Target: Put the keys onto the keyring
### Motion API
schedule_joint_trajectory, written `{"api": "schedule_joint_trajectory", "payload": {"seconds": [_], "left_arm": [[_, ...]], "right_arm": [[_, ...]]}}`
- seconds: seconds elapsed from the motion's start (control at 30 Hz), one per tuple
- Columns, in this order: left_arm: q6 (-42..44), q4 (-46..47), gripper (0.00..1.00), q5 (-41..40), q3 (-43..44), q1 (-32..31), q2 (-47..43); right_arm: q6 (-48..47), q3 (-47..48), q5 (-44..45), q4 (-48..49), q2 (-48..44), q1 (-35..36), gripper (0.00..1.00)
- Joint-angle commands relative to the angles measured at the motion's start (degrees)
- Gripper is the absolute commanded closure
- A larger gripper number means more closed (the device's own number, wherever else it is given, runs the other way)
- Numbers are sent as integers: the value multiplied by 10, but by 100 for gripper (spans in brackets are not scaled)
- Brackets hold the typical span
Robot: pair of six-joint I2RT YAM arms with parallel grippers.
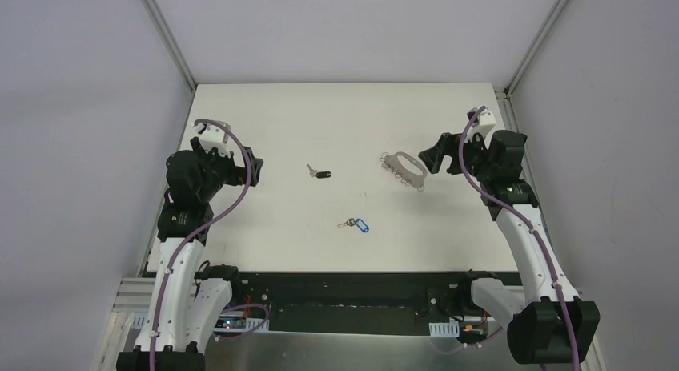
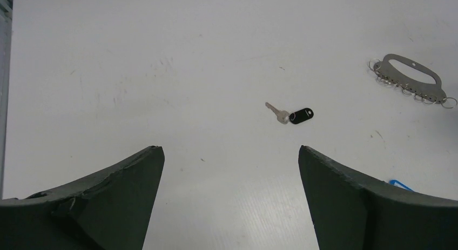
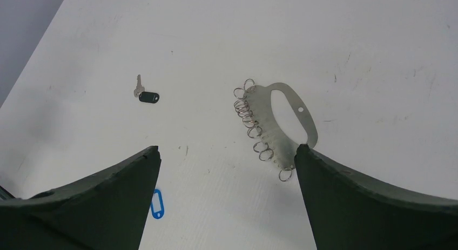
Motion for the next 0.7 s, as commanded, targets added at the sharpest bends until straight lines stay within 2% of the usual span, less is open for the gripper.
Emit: {"api": "schedule_joint_trajectory", "payload": {"seconds": [0.0,0.2,0.3,0.37,0.57,0.67], "left_arm": [[-13,5,0,1,-8,4,-6],[-13,5,0,18,-19,4,-4],[19,-27,0,34,-5,4,1],[30,-46,0,38,7,3,10],[50,-101,0,20,56,-22,76],[51,-115,0,9,72,-39,103]], "right_arm": [[-6,3,-9,7,-10,1,2],[-10,5,-2,8,2,1,2],[-12,7,3,10,13,4,2],[-16,20,37,5,34,16,2],[-58,135,206,-62,192,77,2],[-91,203,229,-97,301,104,2]]}}
